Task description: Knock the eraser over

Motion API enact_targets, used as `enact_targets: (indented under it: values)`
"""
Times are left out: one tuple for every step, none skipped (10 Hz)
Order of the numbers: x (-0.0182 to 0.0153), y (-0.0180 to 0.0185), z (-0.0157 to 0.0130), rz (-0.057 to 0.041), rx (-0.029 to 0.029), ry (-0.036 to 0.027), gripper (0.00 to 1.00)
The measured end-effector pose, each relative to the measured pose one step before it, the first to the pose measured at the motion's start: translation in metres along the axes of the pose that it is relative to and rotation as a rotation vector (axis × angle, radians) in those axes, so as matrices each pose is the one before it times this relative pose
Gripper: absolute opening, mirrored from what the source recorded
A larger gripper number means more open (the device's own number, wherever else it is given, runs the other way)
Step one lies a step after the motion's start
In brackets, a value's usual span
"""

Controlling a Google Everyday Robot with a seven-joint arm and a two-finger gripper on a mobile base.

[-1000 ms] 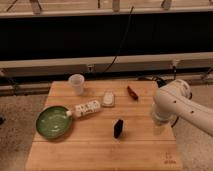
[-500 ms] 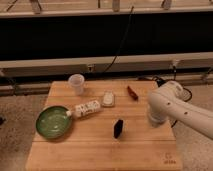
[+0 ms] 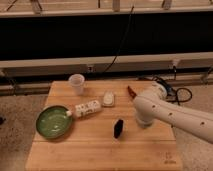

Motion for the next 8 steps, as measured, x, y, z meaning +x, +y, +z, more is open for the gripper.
enact_targets:
  values:
    - [-0.01193, -0.00267, 0.00042, -0.01805, -0.00280, 0.00037, 0.00]
    - [-0.01446, -0.00356, -0.00027, -0.01938, -0.00284, 0.00133, 0.00]
    - [-0.01363, -0.00404, -0.00094, -0.01591, -0.00067, 0.00400, 0.00]
    - [-0.01327, -0.00341, -0.00133, -0.01131, -0.00285, 0.00297, 0.00]
    - [-0.01278, -0.00496, -0.00122, -0.01783, -0.00015, 0.00207, 0.00]
    - [-0.00604, -0.00327, -0.00050, -0.01314, -0.00155, 0.00496, 0.00]
    - [-0.00555, -0.00301, -0.00065, -0.01180, -0.00049, 0.00231, 0.00]
    - [-0.00599, -0.00173, -0.00050, -0.01061, 0.00007, -0.00045, 0.00]
